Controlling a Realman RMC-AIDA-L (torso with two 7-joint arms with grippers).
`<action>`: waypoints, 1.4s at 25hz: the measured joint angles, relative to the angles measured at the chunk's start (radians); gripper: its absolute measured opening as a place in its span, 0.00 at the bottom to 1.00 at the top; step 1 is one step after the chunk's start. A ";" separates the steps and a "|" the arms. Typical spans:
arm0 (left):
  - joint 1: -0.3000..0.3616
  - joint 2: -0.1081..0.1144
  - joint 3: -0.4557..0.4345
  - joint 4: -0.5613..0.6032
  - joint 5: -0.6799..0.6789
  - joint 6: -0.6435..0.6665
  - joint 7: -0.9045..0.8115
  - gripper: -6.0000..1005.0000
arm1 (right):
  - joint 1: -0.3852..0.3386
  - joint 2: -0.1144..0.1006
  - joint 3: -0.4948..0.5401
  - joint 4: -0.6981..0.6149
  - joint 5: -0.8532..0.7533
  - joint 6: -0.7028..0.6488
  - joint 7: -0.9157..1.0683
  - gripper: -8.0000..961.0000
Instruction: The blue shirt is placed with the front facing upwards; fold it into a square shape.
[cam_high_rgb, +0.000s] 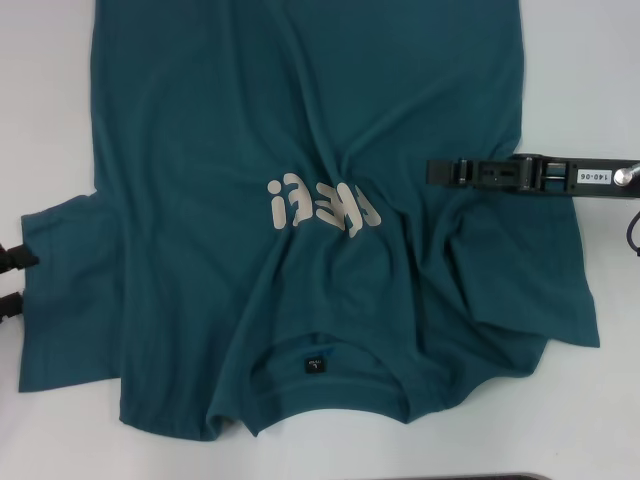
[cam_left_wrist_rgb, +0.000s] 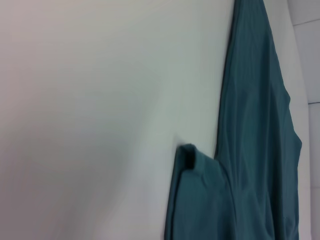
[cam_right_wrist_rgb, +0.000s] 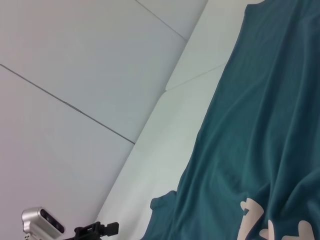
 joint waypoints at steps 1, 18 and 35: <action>-0.001 0.001 0.002 0.004 0.000 0.000 0.000 0.83 | 0.000 0.000 0.000 0.000 0.000 0.000 0.000 0.93; -0.047 0.000 0.029 0.042 0.014 -0.002 -0.002 0.67 | -0.001 0.000 0.000 0.001 0.000 0.003 -0.001 0.93; -0.051 0.003 0.092 0.001 0.052 -0.012 0.007 0.38 | -0.008 0.000 0.000 -0.004 0.005 0.002 0.000 0.93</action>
